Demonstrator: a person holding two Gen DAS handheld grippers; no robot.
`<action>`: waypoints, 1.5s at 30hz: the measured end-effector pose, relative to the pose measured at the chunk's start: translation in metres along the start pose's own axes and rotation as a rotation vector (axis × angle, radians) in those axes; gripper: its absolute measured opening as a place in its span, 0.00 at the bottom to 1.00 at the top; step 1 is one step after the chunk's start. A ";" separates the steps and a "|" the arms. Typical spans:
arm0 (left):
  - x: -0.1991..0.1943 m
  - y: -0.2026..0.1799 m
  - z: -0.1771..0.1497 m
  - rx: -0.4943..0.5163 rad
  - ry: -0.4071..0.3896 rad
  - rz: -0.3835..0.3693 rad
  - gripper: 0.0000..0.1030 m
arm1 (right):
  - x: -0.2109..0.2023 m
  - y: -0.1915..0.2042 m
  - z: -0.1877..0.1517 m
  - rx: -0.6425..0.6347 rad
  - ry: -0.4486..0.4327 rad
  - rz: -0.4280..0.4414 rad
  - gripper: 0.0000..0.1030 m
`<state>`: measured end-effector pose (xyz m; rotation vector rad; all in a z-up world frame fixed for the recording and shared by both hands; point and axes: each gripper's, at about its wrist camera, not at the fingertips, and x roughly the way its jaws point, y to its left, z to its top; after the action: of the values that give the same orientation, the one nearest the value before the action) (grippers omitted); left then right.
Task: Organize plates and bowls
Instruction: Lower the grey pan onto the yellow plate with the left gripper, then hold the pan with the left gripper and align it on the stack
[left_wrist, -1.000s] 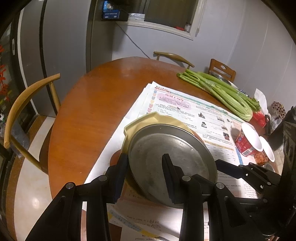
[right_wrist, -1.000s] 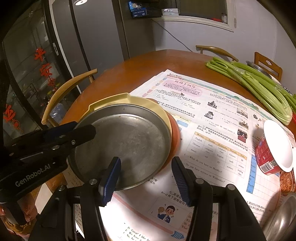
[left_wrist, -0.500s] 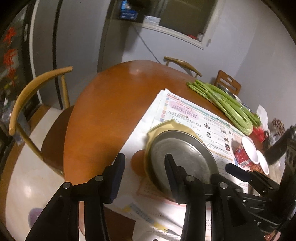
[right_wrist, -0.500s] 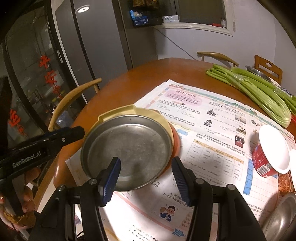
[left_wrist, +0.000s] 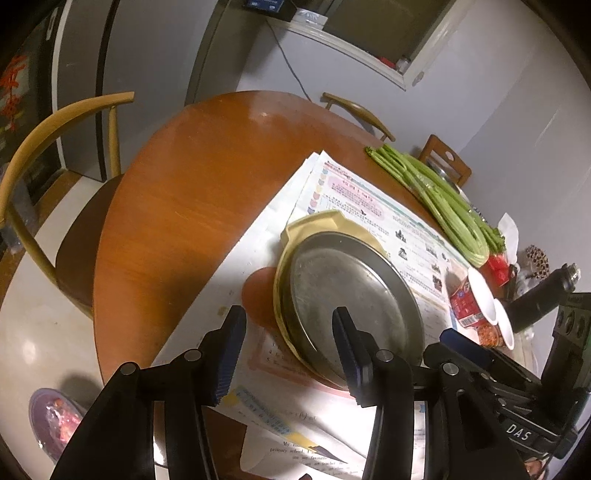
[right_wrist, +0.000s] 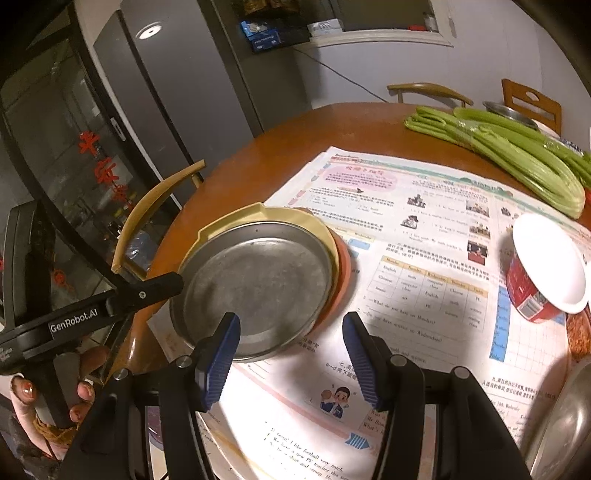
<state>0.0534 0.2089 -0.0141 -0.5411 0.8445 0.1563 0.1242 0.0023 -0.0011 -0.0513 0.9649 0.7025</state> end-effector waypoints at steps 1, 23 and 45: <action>0.001 0.000 -0.001 0.001 0.001 0.007 0.49 | 0.001 -0.001 0.000 0.007 0.004 0.004 0.56; 0.034 -0.013 0.000 0.047 0.042 0.060 0.50 | 0.029 0.005 -0.005 0.009 0.065 0.025 0.56; 0.067 -0.059 0.014 0.150 0.073 0.046 0.52 | 0.029 -0.017 0.003 0.024 0.020 -0.064 0.57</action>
<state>0.1275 0.1601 -0.0330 -0.3886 0.9320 0.1142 0.1469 0.0047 -0.0257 -0.0675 0.9865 0.6322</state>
